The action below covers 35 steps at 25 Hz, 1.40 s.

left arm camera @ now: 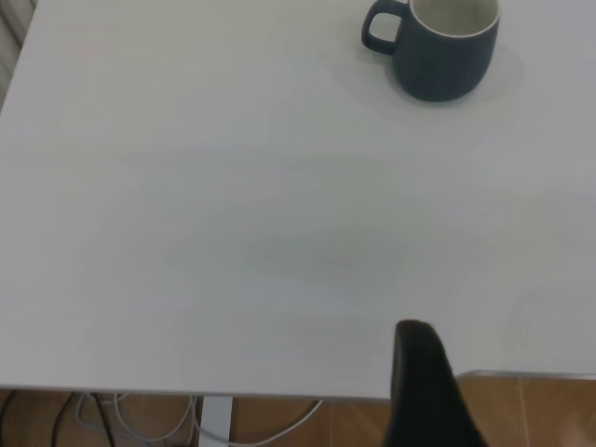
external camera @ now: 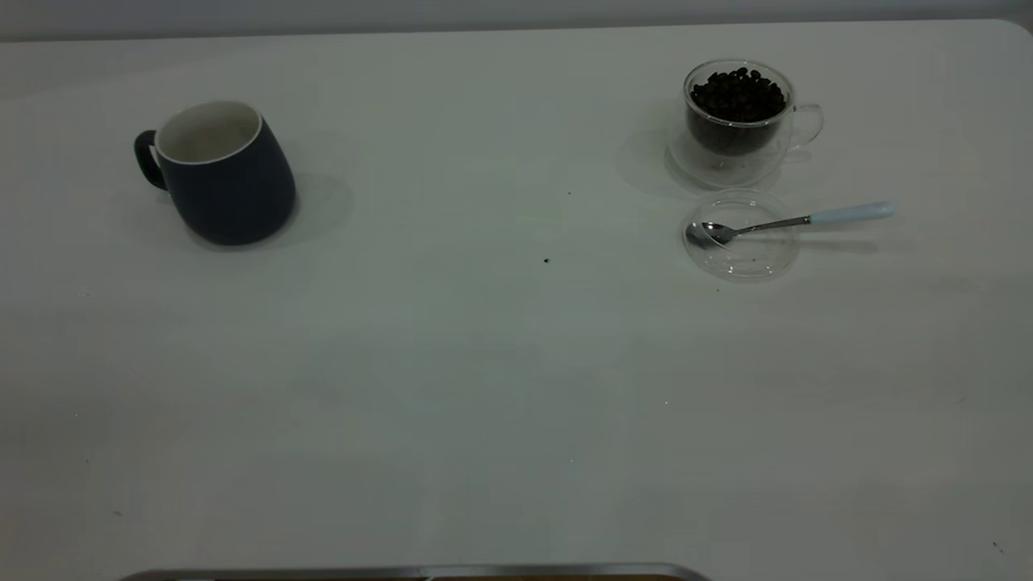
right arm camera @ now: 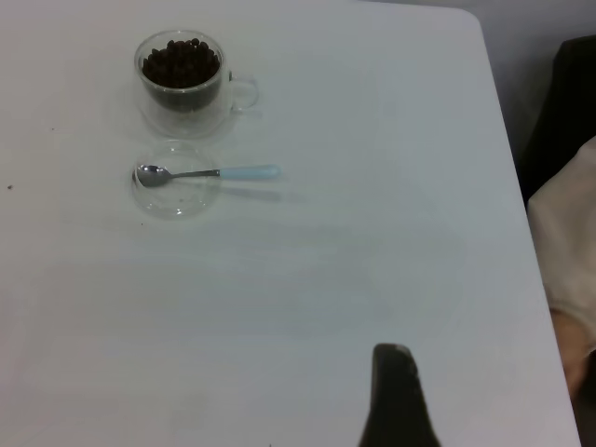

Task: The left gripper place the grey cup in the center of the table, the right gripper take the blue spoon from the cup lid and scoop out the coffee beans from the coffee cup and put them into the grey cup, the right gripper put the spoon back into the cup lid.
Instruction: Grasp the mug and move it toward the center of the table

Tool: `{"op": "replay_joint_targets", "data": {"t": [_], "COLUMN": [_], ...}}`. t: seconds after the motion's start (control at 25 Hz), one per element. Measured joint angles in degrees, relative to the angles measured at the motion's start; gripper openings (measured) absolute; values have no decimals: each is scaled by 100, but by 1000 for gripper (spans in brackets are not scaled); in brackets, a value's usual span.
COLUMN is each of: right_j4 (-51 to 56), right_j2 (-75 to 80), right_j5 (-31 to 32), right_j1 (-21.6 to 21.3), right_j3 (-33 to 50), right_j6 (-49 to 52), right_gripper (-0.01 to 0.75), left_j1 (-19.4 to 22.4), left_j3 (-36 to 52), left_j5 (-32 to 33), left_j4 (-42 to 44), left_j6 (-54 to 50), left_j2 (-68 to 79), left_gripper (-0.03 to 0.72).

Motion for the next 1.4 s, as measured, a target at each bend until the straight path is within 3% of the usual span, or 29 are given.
{"op": "replay_joint_targets", "data": {"t": [0.2,0.32,0.48,0.68,0.84,1.0,1.4], "right_j4": [0,0,0,-2,-2,-2,-2], "right_j2": [0,0,0,0,0,0,0], "right_j5": [0,0,0,0,0,0,0], "right_j1": [0,0,0,0,0,0,0], "right_j3": [0,0,0,0,0,0,0], "right_j6": [0,0,0,0,0,0,0], "right_gripper": [562,562,562,562,562,562,562], "left_j1": [0,0,0,0,0,42,517], "left_j3": [-6,-25,-63,-317,-871,-1637,-3599], "left_j5": [44,-286,-1350,-2741,-3369,-3655,-3562], "left_j4": [336,784,1370,1404,1434,1462,1462], "left_j6": [-376,-610,-1346,-1655,-1745,-1752,-1378], "left_j2": [574,1399,2818,4651,6035,7308,9928], "left_gripper": [508,508,508,508,508,508,508]}}
